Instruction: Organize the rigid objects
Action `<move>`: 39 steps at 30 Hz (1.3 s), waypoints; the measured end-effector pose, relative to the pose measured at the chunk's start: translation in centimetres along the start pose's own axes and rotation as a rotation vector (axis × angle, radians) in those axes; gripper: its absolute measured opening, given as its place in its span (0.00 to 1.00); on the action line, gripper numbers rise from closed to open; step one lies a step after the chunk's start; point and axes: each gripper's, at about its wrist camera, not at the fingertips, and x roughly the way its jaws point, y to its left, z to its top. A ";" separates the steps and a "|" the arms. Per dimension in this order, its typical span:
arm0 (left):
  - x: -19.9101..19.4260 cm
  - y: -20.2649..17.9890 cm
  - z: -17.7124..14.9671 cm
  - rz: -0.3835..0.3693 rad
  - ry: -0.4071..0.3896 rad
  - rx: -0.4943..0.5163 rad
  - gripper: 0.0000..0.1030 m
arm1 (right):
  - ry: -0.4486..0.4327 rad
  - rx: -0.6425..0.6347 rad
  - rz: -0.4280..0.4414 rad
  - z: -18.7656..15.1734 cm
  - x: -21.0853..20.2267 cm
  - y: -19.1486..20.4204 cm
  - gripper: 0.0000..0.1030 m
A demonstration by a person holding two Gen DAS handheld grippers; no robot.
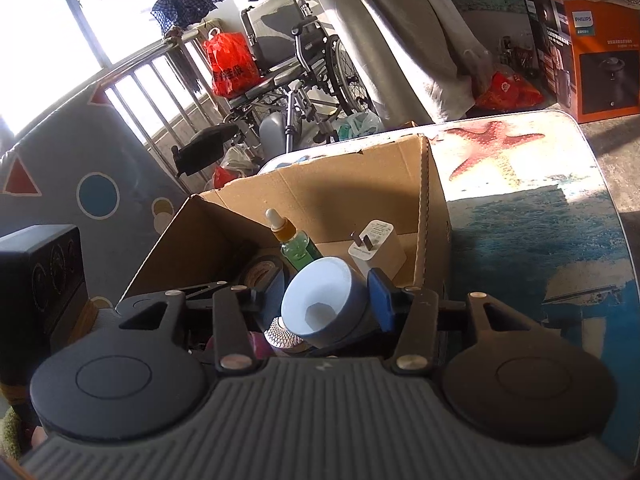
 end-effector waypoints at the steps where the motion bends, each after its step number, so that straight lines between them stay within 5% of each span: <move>1: -0.1 -0.1 0.0 0.005 -0.005 0.005 0.81 | -0.005 0.001 0.003 -0.1 -0.1 0.1 0.50; 6: -1.0 -0.5 0.2 0.019 -0.044 0.018 0.87 | -0.054 -0.006 0.011 -0.2 -1.1 0.3 0.68; 24: -10.0 -2.3 -0.1 0.049 -0.206 0.031 1.00 | -0.289 0.085 0.101 -1.7 -10.5 3.3 0.86; 36: -12.7 -3.1 -1.7 0.290 -0.138 0.003 1.00 | -0.317 0.160 0.002 -8.4 -14.2 3.5 0.92; 39: -12.7 -3.2 -2.1 0.293 -0.139 0.000 1.00 | -0.322 0.145 -0.034 -8.9 -14.6 4.2 0.95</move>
